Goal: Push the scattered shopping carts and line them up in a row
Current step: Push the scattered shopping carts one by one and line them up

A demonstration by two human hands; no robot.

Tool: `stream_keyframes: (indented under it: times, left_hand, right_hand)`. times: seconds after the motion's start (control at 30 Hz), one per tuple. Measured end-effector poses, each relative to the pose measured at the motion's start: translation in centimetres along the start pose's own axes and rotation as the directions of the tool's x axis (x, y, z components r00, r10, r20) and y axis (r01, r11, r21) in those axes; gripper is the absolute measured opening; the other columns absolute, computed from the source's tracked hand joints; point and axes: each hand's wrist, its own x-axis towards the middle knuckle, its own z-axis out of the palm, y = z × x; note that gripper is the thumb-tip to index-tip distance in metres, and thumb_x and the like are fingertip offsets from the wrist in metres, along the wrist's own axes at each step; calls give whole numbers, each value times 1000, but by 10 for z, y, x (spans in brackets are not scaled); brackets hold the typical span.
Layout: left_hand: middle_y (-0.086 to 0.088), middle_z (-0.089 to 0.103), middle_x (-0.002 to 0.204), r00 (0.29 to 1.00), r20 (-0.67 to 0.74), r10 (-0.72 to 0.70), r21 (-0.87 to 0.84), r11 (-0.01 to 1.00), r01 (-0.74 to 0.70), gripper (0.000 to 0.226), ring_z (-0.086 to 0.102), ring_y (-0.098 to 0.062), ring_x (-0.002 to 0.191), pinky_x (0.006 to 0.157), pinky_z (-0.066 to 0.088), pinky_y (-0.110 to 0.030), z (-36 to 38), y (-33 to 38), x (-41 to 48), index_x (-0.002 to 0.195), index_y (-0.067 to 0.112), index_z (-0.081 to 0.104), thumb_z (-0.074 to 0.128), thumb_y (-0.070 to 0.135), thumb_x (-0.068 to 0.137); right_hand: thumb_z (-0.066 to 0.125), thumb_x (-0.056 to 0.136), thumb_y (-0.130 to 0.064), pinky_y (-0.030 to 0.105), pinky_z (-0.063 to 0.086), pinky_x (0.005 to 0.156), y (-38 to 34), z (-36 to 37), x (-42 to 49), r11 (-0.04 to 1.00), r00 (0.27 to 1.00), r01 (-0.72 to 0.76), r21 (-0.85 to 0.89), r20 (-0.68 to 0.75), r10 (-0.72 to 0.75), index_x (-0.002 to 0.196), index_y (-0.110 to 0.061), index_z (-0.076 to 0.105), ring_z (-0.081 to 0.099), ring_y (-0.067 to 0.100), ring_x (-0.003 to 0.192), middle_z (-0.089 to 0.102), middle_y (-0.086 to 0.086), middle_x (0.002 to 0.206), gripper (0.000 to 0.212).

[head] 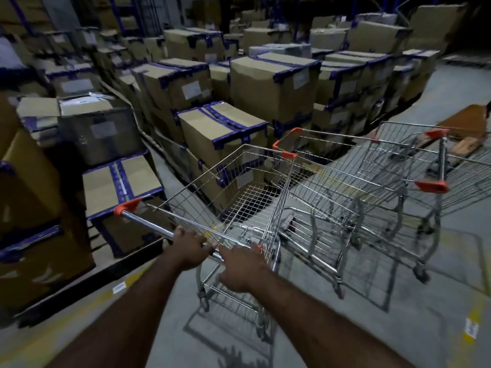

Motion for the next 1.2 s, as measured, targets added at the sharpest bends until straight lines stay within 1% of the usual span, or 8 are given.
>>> stream_keyframes:
  times: [0.2, 0.33, 0.47, 0.57, 0.77, 0.93, 1.1, 1.2]
  left_hand:
    - [-1, 8, 169, 990, -117, -75, -164, 985, 55, 66, -13, -27, 154, 114, 5, -72, 10, -7, 1, 150, 34, 41, 21, 70, 98]
    - [-9, 2, 169, 985, 61, -159, -85, 983, 164, 82, -13, -36, 153, 116, 3, -72, -10, 2, 16, 156, 31, 30, 17, 80, 92]
    - [-10, 50, 151, 976, 203, 85, -130, 990, -59, 76, 26, -32, 150, 122, 10, -54, -26, 56, 13, 139, 24, 59, 12, 69, 99]
    - [-13, 47, 153, 954, 243, 177, -279, 954, -106, 84, 33, -31, 147, 120, 19, -53, -34, 92, 11, 142, 18, 55, 17, 74, 93]
    - [-14, 47, 152, 964, 210, 166, -316, 944, -94, 74, 44, -33, 139, 116, 31, -54, -37, 102, 24, 147, 18, 48, 28, 70, 98]
    - [-13, 62, 136, 982, 103, 159, -340, 933, -116, 80, 56, -30, 126, 112, 38, -54, -40, 103, 32, 131, 20, 61, 24, 79, 92]
    - [-14, 36, 159, 983, -31, 183, -180, 966, -186, 134, 18, -40, 151, 119, 16, -64, -49, 130, 38, 151, 25, 41, -5, 105, 54]
    - [-16, 14, 166, 970, -63, 234, -108, 965, -239, 110, -1, -39, 154, 121, 4, -64, -71, 167, 11, 157, 22, 31, 7, 93, 77]
  right_hand:
    - [65, 94, -33, 58, 2, 123, 15, 11, -16, 1000, 998, 15, -26, -61, -16, 159, -21, 15, 4, 41, 154, 8, 17, 168, 83]
    - [65, 90, -6, 54, 18, 121, 14, 3, -24, 996, 1000, -3, 86, 27, 0, 162, -20, 1, -18, 40, 153, -19, 13, 168, 98]
    - [54, 94, 2, 55, 32, 115, 7, -7, -18, 999, 999, 12, 33, 44, -13, 159, -8, 20, 2, 47, 152, 4, 26, 166, 75]
    - [55, 103, -13, 42, 40, 108, 0, -27, -10, 996, 995, -37, 77, 91, 30, 145, -8, 50, 40, 36, 141, 44, 19, 153, 43]
    - [59, 97, -53, 40, 41, 109, 3, -22, -3, 1000, 999, 25, 10, -37, -24, 128, -24, 66, 54, 26, 127, 65, 2, 133, 43]
    - [52, 95, -61, 58, 12, 122, 43, -30, -2, 987, 992, -63, -145, -118, 46, 146, -15, 51, 25, 30, 149, 40, 13, 157, 68]
    - [52, 97, -56, 62, 10, 119, 82, -55, -35, 982, 971, -156, -108, -198, 132, 158, -17, 29, 14, 31, 154, 18, 10, 168, 75]
    - [53, 97, -57, 63, 10, 118, 103, -70, -67, 972, 952, -216, -88, -239, 190, 159, -21, 24, 12, 31, 154, 16, 9, 168, 78]
